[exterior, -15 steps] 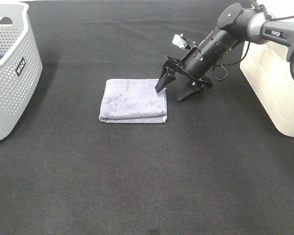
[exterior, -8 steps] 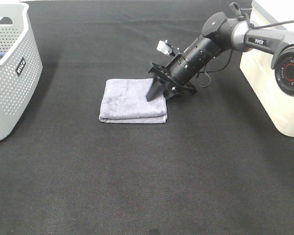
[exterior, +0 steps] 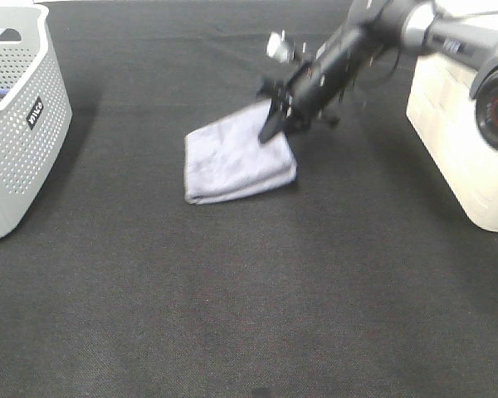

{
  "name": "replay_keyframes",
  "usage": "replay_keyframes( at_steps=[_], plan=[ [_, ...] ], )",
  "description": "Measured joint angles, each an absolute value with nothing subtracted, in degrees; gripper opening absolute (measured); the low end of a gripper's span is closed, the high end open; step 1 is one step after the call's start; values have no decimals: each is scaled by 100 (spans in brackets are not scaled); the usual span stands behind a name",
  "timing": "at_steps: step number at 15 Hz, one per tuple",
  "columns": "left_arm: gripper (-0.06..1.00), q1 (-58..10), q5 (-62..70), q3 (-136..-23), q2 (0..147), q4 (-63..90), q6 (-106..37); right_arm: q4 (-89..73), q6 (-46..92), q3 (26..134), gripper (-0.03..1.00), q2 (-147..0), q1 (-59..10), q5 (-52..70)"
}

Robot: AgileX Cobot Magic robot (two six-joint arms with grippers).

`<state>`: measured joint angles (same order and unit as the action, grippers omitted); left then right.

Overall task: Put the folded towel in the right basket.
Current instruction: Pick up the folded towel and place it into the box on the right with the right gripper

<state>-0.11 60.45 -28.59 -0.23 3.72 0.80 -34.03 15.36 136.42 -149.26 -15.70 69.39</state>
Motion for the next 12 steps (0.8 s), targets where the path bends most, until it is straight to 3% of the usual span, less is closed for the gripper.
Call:
replay_keyframes(
  at_steps=[12],
  plan=[
    [97,-11,6045,-2859,-23,372,80,-1008,1215,14072,7,-12003,-1283,7007]
  ],
)
